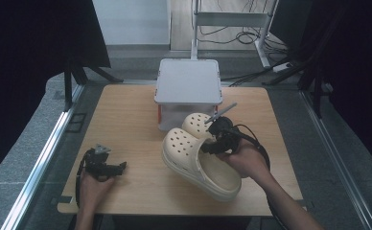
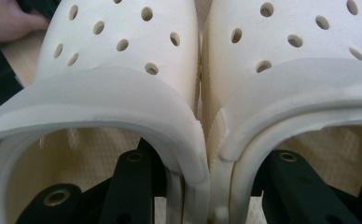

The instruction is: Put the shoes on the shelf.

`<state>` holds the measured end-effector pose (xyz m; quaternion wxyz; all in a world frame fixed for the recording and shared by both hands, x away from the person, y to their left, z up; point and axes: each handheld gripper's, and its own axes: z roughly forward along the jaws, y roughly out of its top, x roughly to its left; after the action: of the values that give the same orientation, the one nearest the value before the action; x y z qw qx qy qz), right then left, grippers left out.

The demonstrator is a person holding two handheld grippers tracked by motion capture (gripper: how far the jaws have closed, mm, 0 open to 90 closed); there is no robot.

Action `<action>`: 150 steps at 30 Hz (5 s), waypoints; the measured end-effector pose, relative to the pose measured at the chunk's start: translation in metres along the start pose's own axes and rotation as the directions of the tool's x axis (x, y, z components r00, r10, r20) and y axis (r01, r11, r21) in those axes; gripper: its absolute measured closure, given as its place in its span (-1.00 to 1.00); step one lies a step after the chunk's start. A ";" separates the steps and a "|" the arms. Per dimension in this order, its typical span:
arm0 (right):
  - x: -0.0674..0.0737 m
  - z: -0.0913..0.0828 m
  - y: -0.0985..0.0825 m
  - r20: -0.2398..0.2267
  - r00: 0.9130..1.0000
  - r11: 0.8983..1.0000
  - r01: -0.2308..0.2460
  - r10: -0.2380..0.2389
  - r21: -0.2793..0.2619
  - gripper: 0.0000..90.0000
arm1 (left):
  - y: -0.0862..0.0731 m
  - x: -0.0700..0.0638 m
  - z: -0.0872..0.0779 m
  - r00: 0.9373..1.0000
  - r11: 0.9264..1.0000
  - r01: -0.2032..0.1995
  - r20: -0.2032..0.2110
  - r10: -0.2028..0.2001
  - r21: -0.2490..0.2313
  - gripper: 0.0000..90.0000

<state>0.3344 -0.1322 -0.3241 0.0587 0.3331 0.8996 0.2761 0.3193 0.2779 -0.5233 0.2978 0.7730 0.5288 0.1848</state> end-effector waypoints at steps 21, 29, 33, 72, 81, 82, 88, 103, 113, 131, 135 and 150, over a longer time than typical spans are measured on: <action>-0.007 -0.036 0.076 0.090 0.995 0.998 -0.049 0.052 -0.032 0.43 | 0.000 0.000 0.000 1.000 1.000 0.004 0.002 -0.004 0.001 -1.00; -0.021 -0.025 0.109 0.144 0.981 0.991 -0.122 0.128 -0.049 0.43 | 0.000 0.000 0.000 1.000 1.000 0.003 0.004 -0.003 0.003 -1.00; -0.029 -0.016 0.125 0.175 0.970 0.985 -0.161 0.168 -0.055 0.43 | 0.000 0.000 0.000 1.000 1.000 0.003 0.004 -0.003 0.003 -1.00; -0.133 0.064 0.229 0.353 0.761 0.839 -0.500 0.543 -0.213 0.43 | 0.001 0.000 0.000 1.000 1.000 -0.003 0.012 0.003 0.004 -1.00; -0.148 0.091 0.227 0.344 0.761 0.835 -0.513 0.550 -0.198 0.39 | 0.001 0.000 0.000 1.000 1.000 -0.005 0.012 0.004 0.003 -1.00; -0.149 0.093 0.226 0.343 0.763 0.836 -0.512 0.548 -0.199 0.39 | 0.001 0.000 0.000 1.000 1.000 -0.005 0.012 0.005 0.003 -1.00; -0.146 0.090 0.222 0.354 0.804 0.879 -0.437 0.478 -0.193 0.25 | 0.001 0.000 0.000 1.000 1.000 -0.005 0.012 0.005 0.004 -1.00; -0.133 0.076 0.206 0.323 0.905 0.959 -0.237 0.277 -0.157 -0.52 | 0.001 0.000 0.000 1.000 1.000 -0.005 0.012 0.005 0.004 -1.00; -0.125 0.063 0.193 0.280 0.936 0.972 -0.174 0.213 -0.158 -0.71 | 0.001 0.000 0.001 1.000 1.000 -0.005 0.009 0.005 0.001 -1.00; -0.104 0.044 0.171 0.194 0.977 0.981 -0.054 0.091 -0.188 -1.00 | 0.001 0.000 0.000 1.000 1.000 -0.005 0.011 0.005 0.003 -1.00; -0.100 0.039 0.163 0.186 0.980 0.982 -0.028 0.064 -0.188 -1.00 | 0.001 0.000 0.001 1.000 1.000 -0.004 0.010 0.004 0.000 -1.00; -0.088 0.026 0.125 0.142 0.989 0.980 -0.006 0.035 -0.197 -1.00 | 0.001 0.000 0.001 1.000 1.000 -0.008 0.008 0.008 -0.001 -1.00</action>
<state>0.4808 -0.0979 -0.2855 0.1536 0.3541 0.8580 0.3388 0.3203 0.2773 -0.5233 0.2998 0.7756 0.5244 0.1831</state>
